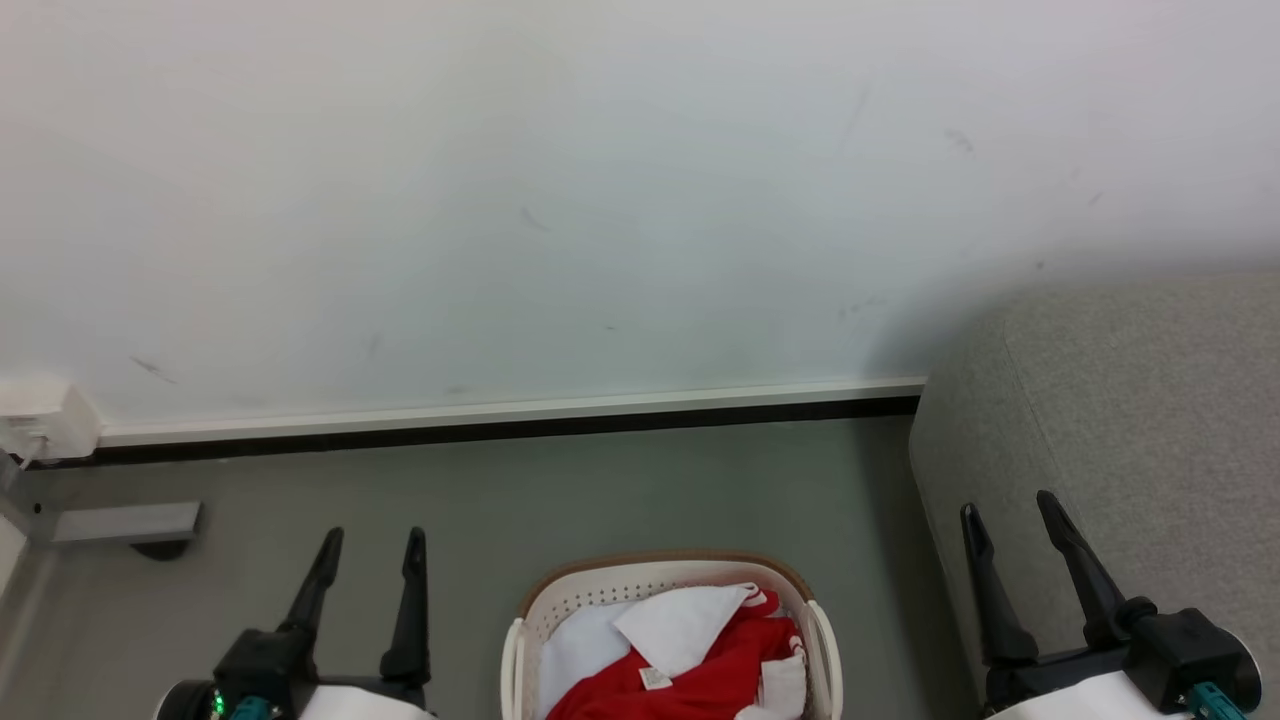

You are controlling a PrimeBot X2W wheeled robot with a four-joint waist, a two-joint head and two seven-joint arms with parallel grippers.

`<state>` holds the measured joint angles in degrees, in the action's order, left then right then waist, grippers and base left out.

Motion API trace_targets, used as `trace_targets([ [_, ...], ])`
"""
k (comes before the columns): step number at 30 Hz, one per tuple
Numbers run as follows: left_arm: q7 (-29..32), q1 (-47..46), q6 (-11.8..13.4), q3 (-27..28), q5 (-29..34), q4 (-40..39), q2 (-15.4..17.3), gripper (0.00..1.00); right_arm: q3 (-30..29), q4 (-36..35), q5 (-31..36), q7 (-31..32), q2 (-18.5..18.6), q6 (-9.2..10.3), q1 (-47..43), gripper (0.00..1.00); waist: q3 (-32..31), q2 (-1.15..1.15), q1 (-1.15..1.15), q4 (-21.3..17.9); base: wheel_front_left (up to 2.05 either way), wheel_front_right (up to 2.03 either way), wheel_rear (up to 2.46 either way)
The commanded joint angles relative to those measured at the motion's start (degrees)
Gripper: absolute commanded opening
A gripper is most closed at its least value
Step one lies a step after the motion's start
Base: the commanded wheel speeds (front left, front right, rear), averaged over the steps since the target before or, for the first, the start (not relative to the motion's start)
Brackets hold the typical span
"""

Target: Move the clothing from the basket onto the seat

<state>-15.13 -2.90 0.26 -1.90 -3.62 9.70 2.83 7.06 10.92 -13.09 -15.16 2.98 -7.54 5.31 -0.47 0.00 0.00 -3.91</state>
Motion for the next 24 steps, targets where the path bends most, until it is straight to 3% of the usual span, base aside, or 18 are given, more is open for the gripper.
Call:
trace_targets([
  [1,-0.04,-0.72,-0.28,0.53,-0.73,0.13,0.21,1.00,-0.14,-0.44,0.56,0.00,0.36,0.10,0.69,1.00,1.07,0.00,0.00,-1.08,0.00,0.00,0.00],
  [15,-0.04,-9.51,-4.16,-0.82,-0.79,3.98,0.49,1.00,-1.97,-4.60,-0.56,0.02,0.00,0.10,6.13,1.00,14.03,0.00,0.00,-7.48,0.00,0.00,0.00],
  [24,-0.04,-17.80,-5.86,-2.44,0.09,13.06,2.70,1.00,-2.77,-7.27,-2.20,0.02,-0.12,0.11,10.14,1.00,23.22,0.00,0.00,-11.40,0.00,0.00,0.00],
])
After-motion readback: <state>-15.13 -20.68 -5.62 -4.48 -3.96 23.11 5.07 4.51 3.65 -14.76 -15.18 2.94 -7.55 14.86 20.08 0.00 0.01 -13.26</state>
